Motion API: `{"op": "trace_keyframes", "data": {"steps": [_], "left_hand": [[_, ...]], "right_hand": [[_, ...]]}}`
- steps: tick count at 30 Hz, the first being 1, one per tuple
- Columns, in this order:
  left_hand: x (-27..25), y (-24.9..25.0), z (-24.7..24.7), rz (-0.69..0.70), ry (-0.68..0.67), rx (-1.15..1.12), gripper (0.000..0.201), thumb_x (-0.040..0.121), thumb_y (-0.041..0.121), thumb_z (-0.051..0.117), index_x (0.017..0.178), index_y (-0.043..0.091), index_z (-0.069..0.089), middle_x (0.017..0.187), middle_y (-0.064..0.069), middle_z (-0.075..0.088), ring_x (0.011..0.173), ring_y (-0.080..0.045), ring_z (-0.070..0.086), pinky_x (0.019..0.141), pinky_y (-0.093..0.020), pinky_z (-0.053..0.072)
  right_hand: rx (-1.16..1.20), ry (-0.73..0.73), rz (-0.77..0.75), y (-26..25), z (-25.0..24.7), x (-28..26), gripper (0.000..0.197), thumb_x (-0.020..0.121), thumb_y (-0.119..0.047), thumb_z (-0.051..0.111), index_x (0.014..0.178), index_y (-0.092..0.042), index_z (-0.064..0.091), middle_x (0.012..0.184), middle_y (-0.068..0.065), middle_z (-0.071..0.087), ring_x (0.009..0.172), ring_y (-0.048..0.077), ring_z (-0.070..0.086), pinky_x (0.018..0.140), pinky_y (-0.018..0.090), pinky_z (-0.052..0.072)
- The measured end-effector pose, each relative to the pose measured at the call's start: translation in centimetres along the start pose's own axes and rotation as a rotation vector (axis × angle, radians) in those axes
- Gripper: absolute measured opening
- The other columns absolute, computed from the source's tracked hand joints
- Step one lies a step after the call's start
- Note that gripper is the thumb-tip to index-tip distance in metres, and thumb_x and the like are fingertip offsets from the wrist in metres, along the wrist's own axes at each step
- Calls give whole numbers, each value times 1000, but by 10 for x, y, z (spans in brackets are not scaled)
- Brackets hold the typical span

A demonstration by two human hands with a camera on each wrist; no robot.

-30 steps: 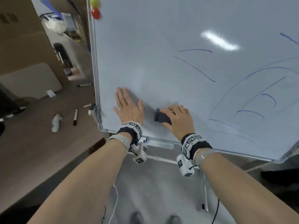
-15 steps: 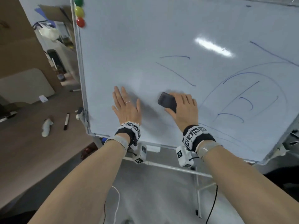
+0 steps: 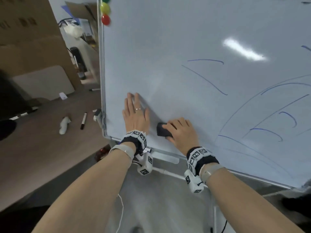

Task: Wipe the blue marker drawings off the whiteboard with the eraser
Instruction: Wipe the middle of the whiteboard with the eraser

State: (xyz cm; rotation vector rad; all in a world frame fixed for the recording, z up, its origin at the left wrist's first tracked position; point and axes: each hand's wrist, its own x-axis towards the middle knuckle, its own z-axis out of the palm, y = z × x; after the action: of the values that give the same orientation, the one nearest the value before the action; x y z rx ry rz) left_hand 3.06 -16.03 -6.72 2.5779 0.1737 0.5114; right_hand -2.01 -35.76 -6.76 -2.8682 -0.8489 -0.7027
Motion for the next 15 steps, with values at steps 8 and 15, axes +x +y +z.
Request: {"op": "trace_keyframes", "data": {"steps": [8, 15], "left_hand": [[-1, 34, -17, 36, 37, 2, 86, 89, 43, 43, 156, 26, -8, 164, 2, -14, 152, -24, -8, 118, -62, 3], [47, 96, -65, 80, 126, -101, 80, 92, 47, 37, 156, 29, -9, 163, 4, -18, 152, -24, -11, 113, -69, 6]], "right_hand": [[-29, 46, 97, 13, -20, -13, 45, 72, -34, 79, 113, -23, 64, 109, 0, 63, 98, 27, 52, 81, 39, 37], [-163, 333, 301, 66, -124, 65, 43, 85, -49, 67, 120, -25, 62, 116, -1, 62, 104, 28, 49, 84, 39, 33]]}}
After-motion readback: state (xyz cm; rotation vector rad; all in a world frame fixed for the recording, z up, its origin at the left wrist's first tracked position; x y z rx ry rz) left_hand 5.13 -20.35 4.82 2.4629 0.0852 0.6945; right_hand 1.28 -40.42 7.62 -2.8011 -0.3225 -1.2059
